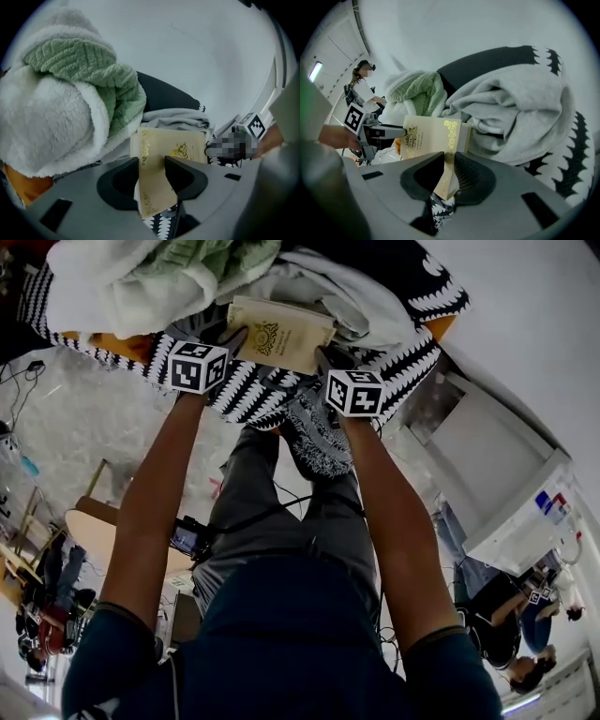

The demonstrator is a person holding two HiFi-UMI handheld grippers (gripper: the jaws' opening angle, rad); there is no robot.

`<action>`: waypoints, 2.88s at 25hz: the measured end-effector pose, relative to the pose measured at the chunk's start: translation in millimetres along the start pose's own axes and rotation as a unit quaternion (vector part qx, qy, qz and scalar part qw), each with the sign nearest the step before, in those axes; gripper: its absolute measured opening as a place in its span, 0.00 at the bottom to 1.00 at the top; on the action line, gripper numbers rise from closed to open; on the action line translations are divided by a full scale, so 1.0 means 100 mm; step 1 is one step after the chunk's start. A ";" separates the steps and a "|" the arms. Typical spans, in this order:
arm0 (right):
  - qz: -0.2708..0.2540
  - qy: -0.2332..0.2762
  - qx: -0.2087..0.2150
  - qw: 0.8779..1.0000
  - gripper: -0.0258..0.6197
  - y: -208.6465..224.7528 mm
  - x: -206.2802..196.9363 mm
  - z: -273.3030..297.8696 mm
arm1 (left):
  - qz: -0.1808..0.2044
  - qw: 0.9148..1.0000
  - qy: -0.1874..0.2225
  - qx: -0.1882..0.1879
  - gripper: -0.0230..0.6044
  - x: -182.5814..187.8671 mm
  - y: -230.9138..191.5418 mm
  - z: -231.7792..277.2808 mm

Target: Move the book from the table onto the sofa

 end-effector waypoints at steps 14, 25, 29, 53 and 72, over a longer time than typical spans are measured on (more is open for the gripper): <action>-0.020 -0.095 0.002 0.995 0.14 0.27 -0.38 0.51 | 0.001 0.998 -0.070 -0.004 0.30 -0.37 -0.26 0.59; 0.004 -0.089 0.004 0.996 0.14 0.40 -0.38 0.79 | -0.035 0.997 -0.061 -0.003 0.30 -0.49 -0.45 0.84; 0.008 -0.083 -0.001 0.996 0.14 0.38 -0.36 0.80 | -0.044 0.998 -0.050 -0.006 0.30 -0.48 -0.47 0.84; -0.113 0.136 0.057 0.983 0.06 -0.78 1.09 -1.20 | 0.061 0.984 0.161 -0.048 0.04 0.69 0.72 -1.41; -0.254 0.386 0.061 0.885 0.06 -1.94 1.71 -4.29 | 0.199 0.908 0.360 -0.076 0.04 1.39 2.42 -3.83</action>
Point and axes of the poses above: the fingertips, and each gripper's own axes: z forward along the fingers, y to its right, x out of its top, the point moved 10 cm from there along -z, backward along the fingers, and after that the axes turned 5 degrees about -z, right-handed, at the moved point
